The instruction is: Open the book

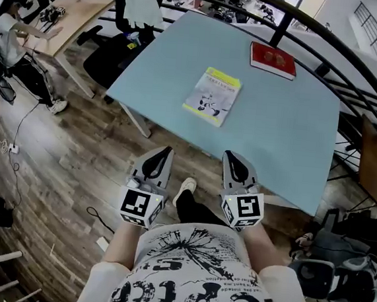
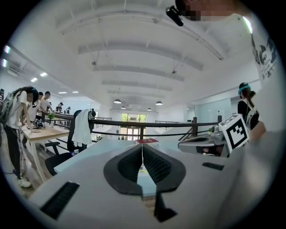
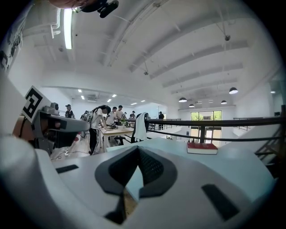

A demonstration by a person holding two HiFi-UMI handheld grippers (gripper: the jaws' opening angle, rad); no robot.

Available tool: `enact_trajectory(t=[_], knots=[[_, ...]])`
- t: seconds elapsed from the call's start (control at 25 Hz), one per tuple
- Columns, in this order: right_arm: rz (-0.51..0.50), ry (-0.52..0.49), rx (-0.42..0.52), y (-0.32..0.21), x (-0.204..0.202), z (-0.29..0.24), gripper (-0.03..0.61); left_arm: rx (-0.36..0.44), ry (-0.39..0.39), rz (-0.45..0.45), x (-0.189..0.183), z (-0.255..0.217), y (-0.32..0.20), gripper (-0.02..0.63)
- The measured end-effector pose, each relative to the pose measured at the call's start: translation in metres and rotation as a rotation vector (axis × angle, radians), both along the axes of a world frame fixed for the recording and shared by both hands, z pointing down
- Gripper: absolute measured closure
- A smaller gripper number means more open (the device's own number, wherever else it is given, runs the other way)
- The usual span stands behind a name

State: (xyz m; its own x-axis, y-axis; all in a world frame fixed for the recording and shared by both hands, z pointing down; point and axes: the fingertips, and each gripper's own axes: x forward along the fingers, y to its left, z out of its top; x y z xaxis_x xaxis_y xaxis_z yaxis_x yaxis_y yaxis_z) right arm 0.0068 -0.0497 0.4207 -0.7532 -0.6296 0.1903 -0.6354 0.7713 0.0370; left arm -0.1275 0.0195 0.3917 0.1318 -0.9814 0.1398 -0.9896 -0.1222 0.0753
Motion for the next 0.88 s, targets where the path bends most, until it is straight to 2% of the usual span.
enact_trajectory(t=[0.24, 0.44, 0.64, 0.88], knots=[[0.090, 0.000, -0.016, -0.099, -0.015, 0.013, 0.568, -0.024, -0.018, 0.054, -0.020, 0.013, -0.102, 0.594], [0.127, -0.009, -0.022, -0.164, -0.023, 0.017, 0.568, -0.029, -0.033, 0.096, -0.031, 0.017, -0.174, 0.594], [0.148, -0.003, -0.033, -0.202, -0.023, 0.032, 0.568, -0.055, -0.050, 0.131, -0.032, 0.035, -0.218, 0.594], [0.213, 0.006, -0.063, -0.219, -0.014, 0.047, 0.568, -0.116, -0.079, 0.237, -0.017, 0.060, -0.255, 0.594]])
